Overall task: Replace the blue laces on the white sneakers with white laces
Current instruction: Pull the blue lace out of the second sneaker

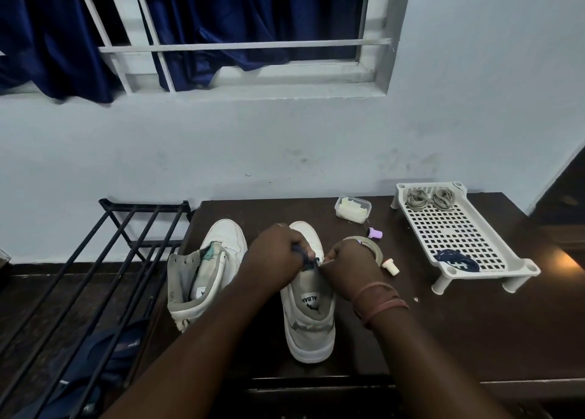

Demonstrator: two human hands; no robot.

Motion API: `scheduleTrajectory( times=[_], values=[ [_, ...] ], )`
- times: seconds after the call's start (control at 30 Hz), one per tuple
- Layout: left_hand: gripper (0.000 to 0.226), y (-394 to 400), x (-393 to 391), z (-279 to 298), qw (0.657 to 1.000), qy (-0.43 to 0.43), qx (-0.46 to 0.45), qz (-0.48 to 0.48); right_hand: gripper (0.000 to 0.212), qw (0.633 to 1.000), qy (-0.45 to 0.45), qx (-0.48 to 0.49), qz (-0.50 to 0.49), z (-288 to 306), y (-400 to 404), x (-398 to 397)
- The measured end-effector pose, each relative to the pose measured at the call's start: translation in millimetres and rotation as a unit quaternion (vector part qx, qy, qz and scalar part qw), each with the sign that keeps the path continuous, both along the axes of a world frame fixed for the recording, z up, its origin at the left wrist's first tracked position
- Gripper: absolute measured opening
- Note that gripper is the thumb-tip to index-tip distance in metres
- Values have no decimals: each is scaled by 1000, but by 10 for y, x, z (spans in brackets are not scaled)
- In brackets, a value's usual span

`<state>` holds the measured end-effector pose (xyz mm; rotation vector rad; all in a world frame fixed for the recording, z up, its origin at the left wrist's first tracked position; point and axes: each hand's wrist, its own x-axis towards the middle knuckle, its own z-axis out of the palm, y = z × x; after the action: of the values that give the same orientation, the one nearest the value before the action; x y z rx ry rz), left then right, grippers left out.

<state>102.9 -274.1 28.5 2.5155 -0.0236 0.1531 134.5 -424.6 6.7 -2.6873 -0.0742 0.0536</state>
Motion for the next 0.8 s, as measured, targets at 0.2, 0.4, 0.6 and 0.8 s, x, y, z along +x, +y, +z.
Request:
scheduleTrajectory(
  times=[0.2,0.4,0.6,0.8],
  values=[
    [18,140,-12,-33,938,69,-311,141,13,998,8,62,-7,-19,30,-17],
    [39,-231,31,-264,763,104,-624,131,11,998,-18,65,-9,-32,81,-77],
    [23,-290,32,-385,869,-71,-459,174,19,998,18,46,-31,-107,104,-47],
    [15,-128,80,-328,755,-61,-560,336,23,997,-6,67,41,-59,137,-135]
  ],
)
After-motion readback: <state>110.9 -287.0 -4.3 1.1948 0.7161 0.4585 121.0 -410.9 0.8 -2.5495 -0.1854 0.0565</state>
